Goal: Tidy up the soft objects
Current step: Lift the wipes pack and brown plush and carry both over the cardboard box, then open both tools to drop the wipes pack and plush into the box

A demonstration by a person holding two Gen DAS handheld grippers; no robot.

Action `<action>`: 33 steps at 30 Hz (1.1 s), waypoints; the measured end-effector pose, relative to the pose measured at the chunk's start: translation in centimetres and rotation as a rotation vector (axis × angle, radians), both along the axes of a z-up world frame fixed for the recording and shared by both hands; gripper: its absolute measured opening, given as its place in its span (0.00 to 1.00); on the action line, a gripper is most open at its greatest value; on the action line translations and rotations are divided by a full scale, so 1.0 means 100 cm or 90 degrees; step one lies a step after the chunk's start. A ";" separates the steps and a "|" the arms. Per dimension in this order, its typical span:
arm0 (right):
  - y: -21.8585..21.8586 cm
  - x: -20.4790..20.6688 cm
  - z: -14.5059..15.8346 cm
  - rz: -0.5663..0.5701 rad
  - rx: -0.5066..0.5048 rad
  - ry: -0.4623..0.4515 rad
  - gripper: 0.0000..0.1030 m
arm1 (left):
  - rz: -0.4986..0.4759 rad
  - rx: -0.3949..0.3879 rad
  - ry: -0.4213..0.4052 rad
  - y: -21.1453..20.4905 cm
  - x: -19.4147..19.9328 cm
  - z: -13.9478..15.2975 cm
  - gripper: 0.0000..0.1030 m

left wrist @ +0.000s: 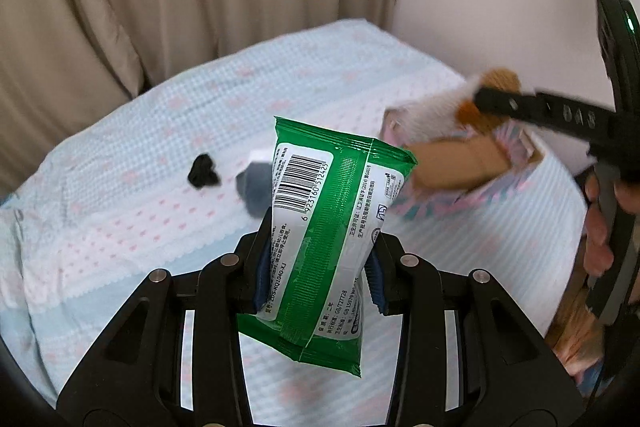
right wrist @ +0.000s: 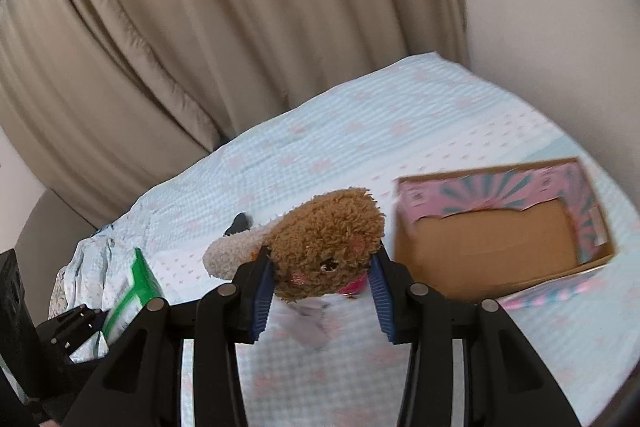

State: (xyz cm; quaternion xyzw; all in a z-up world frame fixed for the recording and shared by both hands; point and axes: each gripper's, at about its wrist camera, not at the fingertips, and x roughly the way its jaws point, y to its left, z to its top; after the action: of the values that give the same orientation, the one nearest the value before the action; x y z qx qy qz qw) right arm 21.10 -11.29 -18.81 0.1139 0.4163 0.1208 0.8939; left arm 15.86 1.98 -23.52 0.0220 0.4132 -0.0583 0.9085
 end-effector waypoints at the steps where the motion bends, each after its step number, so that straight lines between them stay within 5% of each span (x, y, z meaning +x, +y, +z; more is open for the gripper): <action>1: -0.009 0.000 0.006 -0.002 -0.005 0.000 0.39 | 0.004 -0.004 -0.004 -0.008 0.002 0.007 0.34; 8: -0.090 0.009 0.030 -0.014 -0.055 0.008 0.39 | 0.017 -0.016 0.004 -0.086 0.040 0.027 0.34; 16: -0.167 0.050 0.016 -0.020 -0.085 0.059 0.39 | 0.012 -0.029 0.064 -0.168 0.106 -0.011 0.34; 23: -0.207 0.107 -0.036 -0.034 -0.085 0.150 0.39 | 0.020 -0.028 0.151 -0.210 0.173 -0.072 0.34; 33: -0.211 0.157 -0.128 -0.073 -0.071 0.307 0.39 | 0.030 0.010 0.284 -0.237 0.243 -0.159 0.34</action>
State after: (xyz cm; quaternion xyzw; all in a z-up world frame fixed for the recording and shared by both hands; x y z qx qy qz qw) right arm 36.83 -32.38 -31.62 0.1136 0.6164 0.0158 0.7790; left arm 40.13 -21.73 -39.41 0.0057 0.6050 -0.0374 0.7953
